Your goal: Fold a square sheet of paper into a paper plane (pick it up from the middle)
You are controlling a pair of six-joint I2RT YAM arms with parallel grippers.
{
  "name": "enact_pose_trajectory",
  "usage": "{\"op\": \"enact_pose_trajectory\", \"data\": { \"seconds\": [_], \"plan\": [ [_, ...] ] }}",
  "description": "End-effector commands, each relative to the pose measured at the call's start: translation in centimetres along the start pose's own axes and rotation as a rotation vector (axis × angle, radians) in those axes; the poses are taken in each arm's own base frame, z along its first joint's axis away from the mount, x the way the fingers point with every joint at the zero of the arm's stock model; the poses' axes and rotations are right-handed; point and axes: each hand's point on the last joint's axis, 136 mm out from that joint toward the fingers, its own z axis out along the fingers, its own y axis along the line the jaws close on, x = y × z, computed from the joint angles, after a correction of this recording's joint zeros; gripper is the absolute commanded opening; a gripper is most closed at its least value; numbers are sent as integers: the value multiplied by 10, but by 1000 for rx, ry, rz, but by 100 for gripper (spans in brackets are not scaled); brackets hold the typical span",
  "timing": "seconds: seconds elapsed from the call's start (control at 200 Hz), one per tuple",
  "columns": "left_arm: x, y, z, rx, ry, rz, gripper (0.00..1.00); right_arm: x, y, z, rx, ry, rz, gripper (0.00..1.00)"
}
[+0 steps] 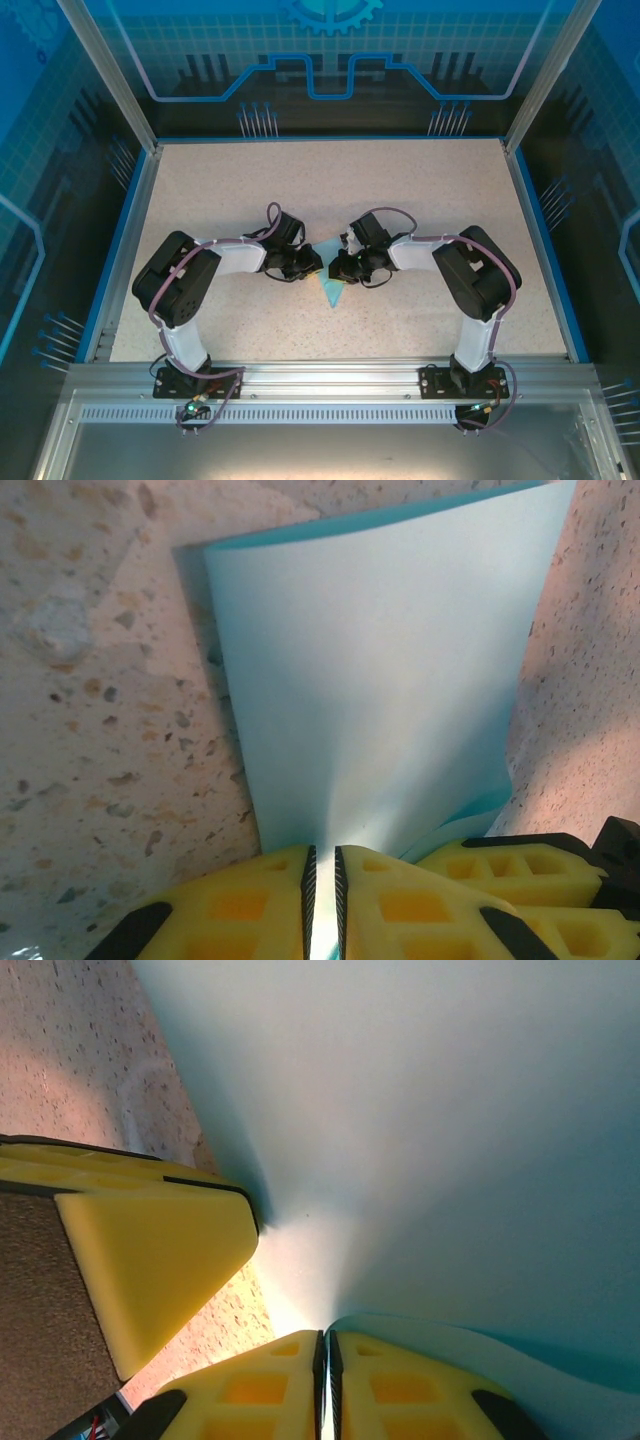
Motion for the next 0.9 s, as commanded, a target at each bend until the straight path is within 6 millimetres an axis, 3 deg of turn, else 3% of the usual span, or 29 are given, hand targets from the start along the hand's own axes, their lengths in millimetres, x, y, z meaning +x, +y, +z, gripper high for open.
{"op": "enact_pose_trajectory", "data": {
  "seconds": [0.0,0.285,0.64,0.77,0.895],
  "plan": [
    [3,1,5,-15,23,23,18,2,8,8,-19,21,-35,14],
    [1,-1,2,-11,11,16,18,4,4,10,-12,29,-34,24],
    [-17,-16,-26,18,-91,-6,19,9,-8,12,30,41,-30,41],
    [-12,-17,-26,35,-71,-2,19,10,-10,12,37,42,-29,37],
    [-4,-22,-27,67,-38,16,19,10,-13,11,50,40,-29,23]
  ]
}}
